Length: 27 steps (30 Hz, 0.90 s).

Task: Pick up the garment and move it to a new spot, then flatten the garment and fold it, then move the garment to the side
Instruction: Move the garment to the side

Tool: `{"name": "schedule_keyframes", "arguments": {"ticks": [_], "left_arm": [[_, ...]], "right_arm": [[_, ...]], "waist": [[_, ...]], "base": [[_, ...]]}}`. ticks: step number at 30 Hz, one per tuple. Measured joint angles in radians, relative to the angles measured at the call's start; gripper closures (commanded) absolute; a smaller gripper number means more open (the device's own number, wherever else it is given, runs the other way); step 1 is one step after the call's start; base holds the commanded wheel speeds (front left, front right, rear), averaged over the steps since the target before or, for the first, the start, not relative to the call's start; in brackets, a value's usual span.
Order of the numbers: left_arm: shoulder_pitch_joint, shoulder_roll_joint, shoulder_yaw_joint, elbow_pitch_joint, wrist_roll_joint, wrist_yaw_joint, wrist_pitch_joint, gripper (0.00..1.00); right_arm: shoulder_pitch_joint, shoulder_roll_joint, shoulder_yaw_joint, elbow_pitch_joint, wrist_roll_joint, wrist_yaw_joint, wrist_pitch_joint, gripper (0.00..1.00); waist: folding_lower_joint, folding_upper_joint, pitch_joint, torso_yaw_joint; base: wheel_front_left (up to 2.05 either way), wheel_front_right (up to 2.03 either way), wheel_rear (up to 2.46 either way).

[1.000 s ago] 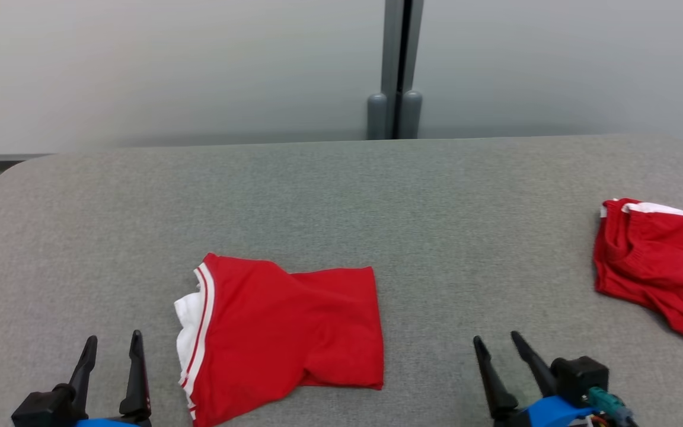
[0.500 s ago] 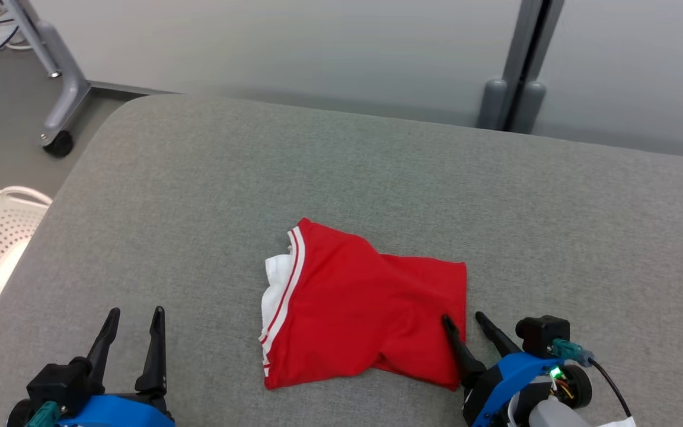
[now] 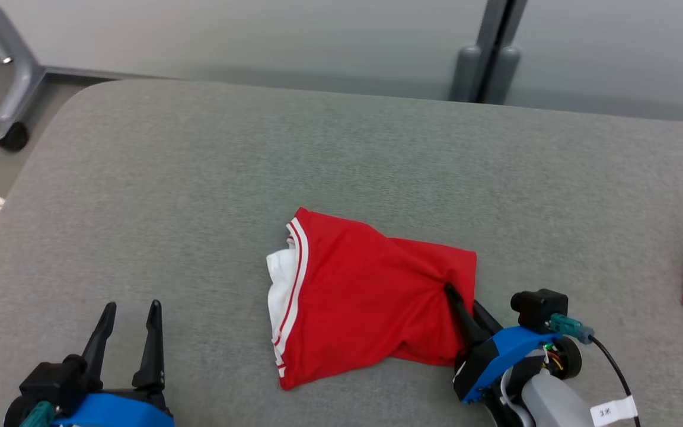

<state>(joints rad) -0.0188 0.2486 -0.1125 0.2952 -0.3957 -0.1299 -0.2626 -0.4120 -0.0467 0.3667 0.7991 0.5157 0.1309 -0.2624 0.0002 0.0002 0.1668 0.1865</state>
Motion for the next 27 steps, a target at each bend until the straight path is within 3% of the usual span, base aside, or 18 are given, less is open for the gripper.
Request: {"name": "schedule_keyframes", "arguments": {"ticks": [18,23,27], "left_arm": [[0.057,-0.024,-0.001,-0.109,0.046,0.000,0.000,0.00],[0.070,-0.010,0.005,-0.136,0.047,0.000,0.000,0.00],[0.077,0.008,0.004,-0.143,0.044,0.000,0.000,0.00]], "right_arm": [[0.179,-0.002,0.006,-0.291,-0.097,0.000,0.000,1.00],[0.223,-0.002,-0.011,-0.333,-0.126,0.000,0.000,1.00],[0.236,-0.002,-0.033,-0.366,-0.163,0.000,0.000,1.00]], "waist": [[-0.0001,0.0000,0.027,-0.509],[-0.0002,0.0000,0.032,-0.594],[-0.0001,0.0000,0.048,-0.611]], "base": [[0.00,0.00,0.00],[0.00,0.00,0.00],[0.00,0.00,0.00]]}}
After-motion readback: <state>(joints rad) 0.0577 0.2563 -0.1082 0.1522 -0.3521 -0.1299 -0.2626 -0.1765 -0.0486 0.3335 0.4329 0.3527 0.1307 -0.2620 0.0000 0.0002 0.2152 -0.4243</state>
